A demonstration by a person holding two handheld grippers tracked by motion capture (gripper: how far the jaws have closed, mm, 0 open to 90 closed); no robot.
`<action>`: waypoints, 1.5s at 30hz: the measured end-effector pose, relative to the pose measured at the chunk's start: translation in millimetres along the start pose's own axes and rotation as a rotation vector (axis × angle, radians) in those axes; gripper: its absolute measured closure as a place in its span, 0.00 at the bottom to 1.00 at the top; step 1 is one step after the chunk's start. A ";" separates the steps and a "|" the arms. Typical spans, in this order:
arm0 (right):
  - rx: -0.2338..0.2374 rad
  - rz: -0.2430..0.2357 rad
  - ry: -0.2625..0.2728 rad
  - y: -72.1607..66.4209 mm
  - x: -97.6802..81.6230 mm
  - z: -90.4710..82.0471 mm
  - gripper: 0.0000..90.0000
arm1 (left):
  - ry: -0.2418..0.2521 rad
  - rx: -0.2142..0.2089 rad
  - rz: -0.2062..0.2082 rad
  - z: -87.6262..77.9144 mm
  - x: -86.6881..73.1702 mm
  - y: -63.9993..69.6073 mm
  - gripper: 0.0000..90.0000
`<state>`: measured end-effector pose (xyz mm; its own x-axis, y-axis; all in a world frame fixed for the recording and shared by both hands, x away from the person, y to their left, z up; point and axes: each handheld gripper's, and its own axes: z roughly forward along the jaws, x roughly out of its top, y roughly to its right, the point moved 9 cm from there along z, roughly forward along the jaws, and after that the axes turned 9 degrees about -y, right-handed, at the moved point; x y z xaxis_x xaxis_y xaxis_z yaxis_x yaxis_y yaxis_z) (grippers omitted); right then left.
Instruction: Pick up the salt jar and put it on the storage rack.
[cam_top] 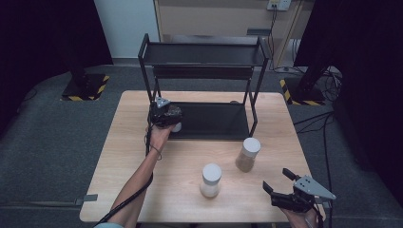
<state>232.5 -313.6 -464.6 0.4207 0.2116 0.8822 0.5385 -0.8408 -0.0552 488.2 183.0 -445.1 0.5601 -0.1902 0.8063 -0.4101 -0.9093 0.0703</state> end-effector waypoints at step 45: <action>0.004 -0.005 -0.003 0.2 -0.1 0.7 0.09 | 0.146 -0.277 0.221 -119.7 35.6 32.0 0.04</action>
<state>233.0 -313.4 -465.0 0.4202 0.2173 0.8810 0.5436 -0.8377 -0.0526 408.9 191.5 -343.8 0.3364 -0.2980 0.8933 -0.6996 -0.7141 0.0252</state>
